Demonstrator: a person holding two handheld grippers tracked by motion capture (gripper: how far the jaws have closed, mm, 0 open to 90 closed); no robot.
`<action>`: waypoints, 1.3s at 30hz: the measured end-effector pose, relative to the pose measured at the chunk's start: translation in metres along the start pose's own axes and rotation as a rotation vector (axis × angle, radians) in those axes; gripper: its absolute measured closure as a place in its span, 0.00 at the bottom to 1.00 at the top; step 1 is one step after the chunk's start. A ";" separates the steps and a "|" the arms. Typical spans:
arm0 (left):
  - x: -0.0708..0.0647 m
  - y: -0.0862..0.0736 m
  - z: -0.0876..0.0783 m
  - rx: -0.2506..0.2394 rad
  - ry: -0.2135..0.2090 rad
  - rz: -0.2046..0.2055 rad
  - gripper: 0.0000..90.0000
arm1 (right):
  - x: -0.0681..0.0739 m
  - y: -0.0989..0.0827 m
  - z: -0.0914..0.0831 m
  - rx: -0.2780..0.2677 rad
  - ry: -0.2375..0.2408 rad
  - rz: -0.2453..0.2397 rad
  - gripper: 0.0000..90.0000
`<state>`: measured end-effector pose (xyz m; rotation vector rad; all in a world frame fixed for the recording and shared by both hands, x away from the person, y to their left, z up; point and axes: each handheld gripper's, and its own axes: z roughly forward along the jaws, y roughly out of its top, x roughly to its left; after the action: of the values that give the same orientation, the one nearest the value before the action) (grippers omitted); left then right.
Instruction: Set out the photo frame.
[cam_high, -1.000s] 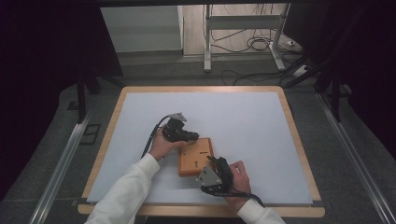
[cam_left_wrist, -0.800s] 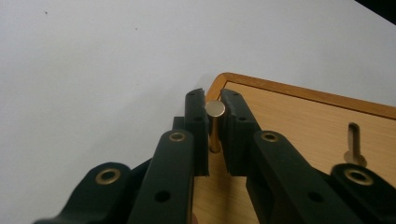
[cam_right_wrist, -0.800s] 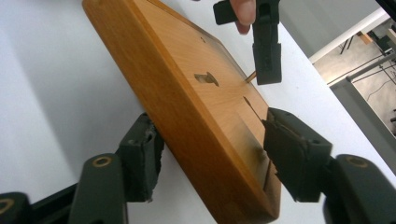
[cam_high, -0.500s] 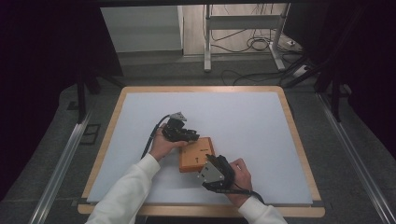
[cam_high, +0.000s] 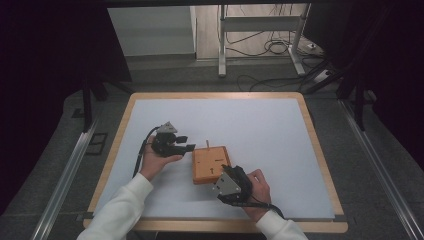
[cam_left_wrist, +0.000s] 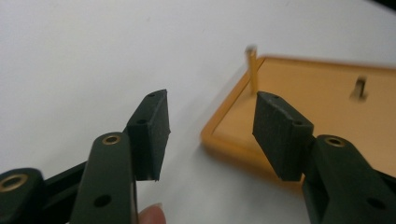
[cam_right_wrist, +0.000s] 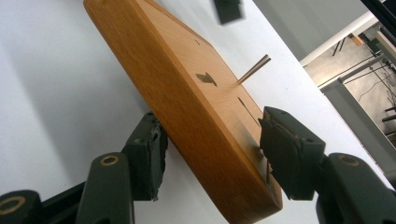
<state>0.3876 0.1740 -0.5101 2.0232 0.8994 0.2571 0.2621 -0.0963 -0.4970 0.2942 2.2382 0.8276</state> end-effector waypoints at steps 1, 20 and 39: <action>0.000 -0.003 -0.002 0.009 0.010 0.008 0.50 | 0.000 0.000 0.000 -0.002 -0.002 0.000 0.47; -0.005 -0.030 -0.014 0.085 0.031 0.061 0.47 | -0.005 -0.001 -0.002 -0.002 -0.027 0.008 0.48; -0.005 -0.037 -0.014 0.114 0.036 0.064 0.44 | -0.012 0.004 -0.001 0.003 -0.041 0.021 0.49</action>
<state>0.3590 0.1925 -0.5309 2.1613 0.8896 0.2840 0.2692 -0.0992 -0.4875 0.3342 2.2022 0.8220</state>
